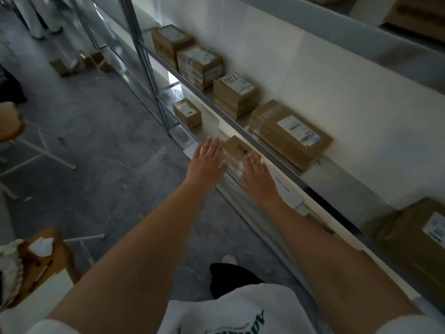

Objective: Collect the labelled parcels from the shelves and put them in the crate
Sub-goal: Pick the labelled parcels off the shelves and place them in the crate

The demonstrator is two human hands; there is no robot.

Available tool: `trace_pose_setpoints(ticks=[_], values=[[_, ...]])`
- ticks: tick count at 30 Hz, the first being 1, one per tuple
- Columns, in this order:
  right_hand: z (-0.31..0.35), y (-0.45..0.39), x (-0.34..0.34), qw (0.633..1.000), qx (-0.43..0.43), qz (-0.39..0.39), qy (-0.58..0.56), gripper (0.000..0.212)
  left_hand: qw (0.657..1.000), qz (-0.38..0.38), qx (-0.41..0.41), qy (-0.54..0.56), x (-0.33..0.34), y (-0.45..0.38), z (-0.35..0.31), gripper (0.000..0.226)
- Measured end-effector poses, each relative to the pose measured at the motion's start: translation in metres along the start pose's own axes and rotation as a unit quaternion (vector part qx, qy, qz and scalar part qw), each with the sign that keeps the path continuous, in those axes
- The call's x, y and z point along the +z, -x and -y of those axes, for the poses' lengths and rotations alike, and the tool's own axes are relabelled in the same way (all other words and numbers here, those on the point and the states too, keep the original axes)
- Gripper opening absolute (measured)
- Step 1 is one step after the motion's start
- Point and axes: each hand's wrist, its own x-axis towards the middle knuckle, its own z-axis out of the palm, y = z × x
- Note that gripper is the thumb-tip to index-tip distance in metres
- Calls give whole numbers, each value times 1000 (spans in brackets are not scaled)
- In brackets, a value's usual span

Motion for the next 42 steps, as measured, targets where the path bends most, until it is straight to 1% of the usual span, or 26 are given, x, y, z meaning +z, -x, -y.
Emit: trace_pose_setpoints(ticks=[5, 7, 10, 14, 18, 22, 24, 27, 34, 36, 38, 40, 41, 42], values=[[3, -60, 9, 999, 24, 31, -7, 65, 999, 13, 9, 45, 8, -58, 42, 67], [6, -82, 14, 999, 25, 47, 10, 65, 998, 27, 15, 62, 14, -81, 58, 68], [15, -112, 26, 997, 39, 60, 18, 66, 996, 52, 41, 63, 24, -117, 83, 68], [36, -152, 44, 994, 99, 46, -5, 68, 989, 91, 103, 52, 41, -162, 117, 68], [72, -188, 68, 978, 193, 53, -51, 67, 977, 135, 154, 60, 67, -198, 167, 68], [111, -211, 98, 959, 254, 67, -103, 67, 965, 191, 172, 45, 92, -214, 220, 69], [118, -223, 109, 949, 286, 52, -122, 68, 959, 213, 185, 35, 103, -223, 237, 70], [114, -237, 123, 934, 327, 31, -140, 67, 952, 234, 195, 40, 123, -239, 244, 69], [85, -237, 177, 884, 426, 24, -192, 67, 930, 317, 157, 96, 196, -233, 240, 67], [72, -237, 200, 857, 466, 19, -221, 69, 924, 334, 151, 110, 221, -236, 239, 67], [57, -239, 221, 832, 494, 6, -251, 71, 924, 331, 128, 145, 247, -251, 234, 65], [43, -243, 239, 812, 514, -13, -275, 71, 923, 312, 62, 219, 272, -273, 221, 63], [36, -246, 246, 798, 530, -22, -286, 71, 912, 311, 10, 267, 279, -286, 211, 62], [30, -250, 253, 779, 550, -33, -299, 72, 891, 316, -44, 322, 287, -299, 200, 62]])
